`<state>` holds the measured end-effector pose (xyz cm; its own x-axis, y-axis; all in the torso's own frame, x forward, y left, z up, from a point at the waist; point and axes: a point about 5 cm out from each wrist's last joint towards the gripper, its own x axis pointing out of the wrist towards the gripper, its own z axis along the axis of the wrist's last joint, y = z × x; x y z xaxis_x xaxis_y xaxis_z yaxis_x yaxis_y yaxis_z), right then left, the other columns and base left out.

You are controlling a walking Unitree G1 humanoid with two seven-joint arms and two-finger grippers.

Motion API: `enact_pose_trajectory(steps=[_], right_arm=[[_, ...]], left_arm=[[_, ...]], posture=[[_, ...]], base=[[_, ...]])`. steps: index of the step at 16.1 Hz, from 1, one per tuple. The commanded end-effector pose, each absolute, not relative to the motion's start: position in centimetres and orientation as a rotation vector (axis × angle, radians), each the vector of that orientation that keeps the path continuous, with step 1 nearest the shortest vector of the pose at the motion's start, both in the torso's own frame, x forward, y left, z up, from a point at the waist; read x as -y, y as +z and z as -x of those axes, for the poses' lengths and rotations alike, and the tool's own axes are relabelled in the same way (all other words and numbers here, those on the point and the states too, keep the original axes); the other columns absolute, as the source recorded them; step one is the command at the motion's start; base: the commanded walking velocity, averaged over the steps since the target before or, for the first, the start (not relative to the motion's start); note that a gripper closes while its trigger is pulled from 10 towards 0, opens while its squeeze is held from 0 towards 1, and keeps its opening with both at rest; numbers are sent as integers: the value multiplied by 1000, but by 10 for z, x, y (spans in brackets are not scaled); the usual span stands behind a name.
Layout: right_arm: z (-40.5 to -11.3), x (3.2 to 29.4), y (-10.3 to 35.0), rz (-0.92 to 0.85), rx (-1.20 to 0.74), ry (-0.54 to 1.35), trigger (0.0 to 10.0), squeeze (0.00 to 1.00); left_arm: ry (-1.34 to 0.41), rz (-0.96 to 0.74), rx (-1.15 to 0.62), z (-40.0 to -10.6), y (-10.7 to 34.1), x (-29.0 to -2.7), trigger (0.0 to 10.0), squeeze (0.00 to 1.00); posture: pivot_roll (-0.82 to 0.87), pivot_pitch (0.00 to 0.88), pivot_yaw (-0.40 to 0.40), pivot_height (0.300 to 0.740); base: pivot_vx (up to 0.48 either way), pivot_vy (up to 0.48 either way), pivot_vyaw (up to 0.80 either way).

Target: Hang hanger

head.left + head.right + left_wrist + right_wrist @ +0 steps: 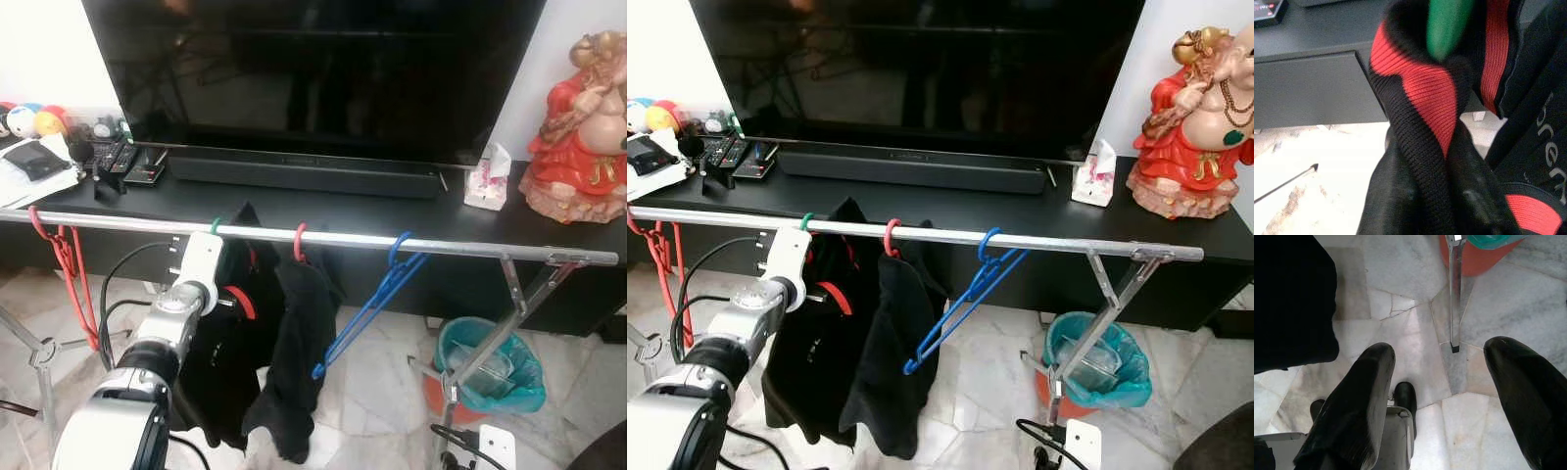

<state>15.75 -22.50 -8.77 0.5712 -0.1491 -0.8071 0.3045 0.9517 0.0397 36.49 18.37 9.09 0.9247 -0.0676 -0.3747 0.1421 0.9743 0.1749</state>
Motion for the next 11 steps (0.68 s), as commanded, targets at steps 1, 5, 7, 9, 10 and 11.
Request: enact_pose_trajectory(steps=[1, 5, 7, 9, 10, 11], right_arm=[[-156, 227, -88, -185, -932, -276, 10000, 0], [-156, 227, -88, -184, -932, -275, 10000, 0], [-156, 227, -88, -184, -932, -275, 10000, 0], [-156, 227, -88, -183, -933, -274, 10000, 0], [-156, 227, -88, -182, -934, -273, 10000, 0], [-156, 227, -88, -182, -934, -272, 10000, 0]], left_arm=[[-98, -198, -387, -360, 85, -188, 10000, 1000], [-115, -172, -290, -363, 100, -189, 10000, 1000], [-133, -158, -253, -362, 107, -191, 10000, 1000], [-158, -142, -230, -357, 112, -194, 10000, 1000], [-179, -146, -231, -352, 113, -196, 10000, 1000], [-183, -149, -232, -350, 113, -196, 10000, 1000]], posture=[[120, 0, -5, 740], [124, 0, -6, 740], [125, 0, -6, 740], [128, 0, -7, 740], [129, 0, -7, 740], [129, 0, -7, 740]], base=[[0, 0, 0], [0, 0, 0], [0, 0, 0], [0, 0, 0], [0, 0, 0], [0, 0, 0]])
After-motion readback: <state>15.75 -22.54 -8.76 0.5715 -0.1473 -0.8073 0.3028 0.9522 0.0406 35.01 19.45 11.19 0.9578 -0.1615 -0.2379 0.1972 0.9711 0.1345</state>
